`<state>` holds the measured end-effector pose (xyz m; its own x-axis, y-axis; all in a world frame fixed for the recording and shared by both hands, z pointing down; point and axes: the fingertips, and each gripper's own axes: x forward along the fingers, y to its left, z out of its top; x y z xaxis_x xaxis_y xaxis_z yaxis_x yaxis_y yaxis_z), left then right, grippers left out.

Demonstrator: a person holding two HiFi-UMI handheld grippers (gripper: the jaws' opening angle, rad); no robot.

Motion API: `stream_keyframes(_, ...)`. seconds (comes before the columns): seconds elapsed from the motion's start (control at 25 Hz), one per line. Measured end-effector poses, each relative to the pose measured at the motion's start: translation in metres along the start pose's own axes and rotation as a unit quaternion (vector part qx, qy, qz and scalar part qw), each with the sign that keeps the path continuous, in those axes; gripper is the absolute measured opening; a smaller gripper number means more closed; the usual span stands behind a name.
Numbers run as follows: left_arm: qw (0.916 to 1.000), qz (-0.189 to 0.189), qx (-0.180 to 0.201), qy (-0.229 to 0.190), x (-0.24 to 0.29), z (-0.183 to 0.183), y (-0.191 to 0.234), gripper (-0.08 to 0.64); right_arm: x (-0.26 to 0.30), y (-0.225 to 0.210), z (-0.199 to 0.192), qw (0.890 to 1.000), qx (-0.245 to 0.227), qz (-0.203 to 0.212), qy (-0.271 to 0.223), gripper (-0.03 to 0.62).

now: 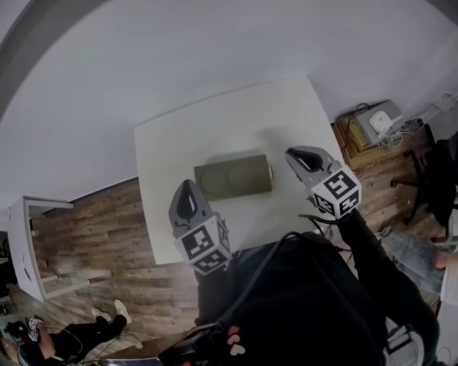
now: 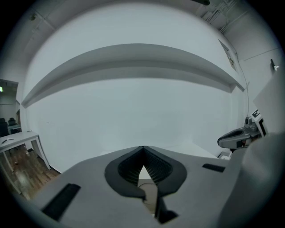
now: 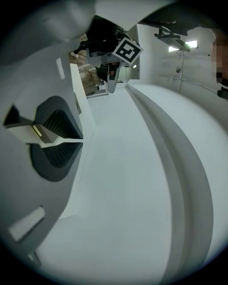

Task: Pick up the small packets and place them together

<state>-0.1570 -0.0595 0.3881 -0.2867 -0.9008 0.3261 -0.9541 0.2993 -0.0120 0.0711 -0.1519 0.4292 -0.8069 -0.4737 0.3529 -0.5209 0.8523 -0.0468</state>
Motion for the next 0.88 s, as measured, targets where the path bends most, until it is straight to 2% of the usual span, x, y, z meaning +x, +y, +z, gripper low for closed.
stream_keyframes(0.2, 0.9986, -0.043, 0.005, 0.03, 0.019, -0.016, -0.002, 0.0, 0.017, 0.003, -0.013, 0.998, -0.018, 0.057, 0.03, 0.044)
stream_keyframes(0.4, 0.9968, -0.058, -0.003, 0.054, 0.028, -0.035, 0.005, -0.001, 0.028, 0.015, -0.041, 0.984, -0.059, 0.144, 0.091, 0.109)
stream_keyframes(0.56, 0.9943, -0.076, -0.01, 0.074, 0.035, -0.051, 0.006, -0.002, 0.042, 0.02, -0.076, 0.961, -0.108, 0.192, 0.165, 0.165)
stream_keyframes(0.72, 0.9852, -0.123, -0.008, 0.12, 0.044, -0.077, -0.005, -0.002, 0.052, 0.022, -0.105, 0.937, -0.143, 0.228, 0.222, 0.178)
stream_keyframes(0.88, 0.9801, -0.126, -0.009, 0.153, 0.05, -0.104, -0.004, -0.001, 0.06, 0.025, -0.135, 0.906, -0.191, 0.256, 0.278, 0.186)
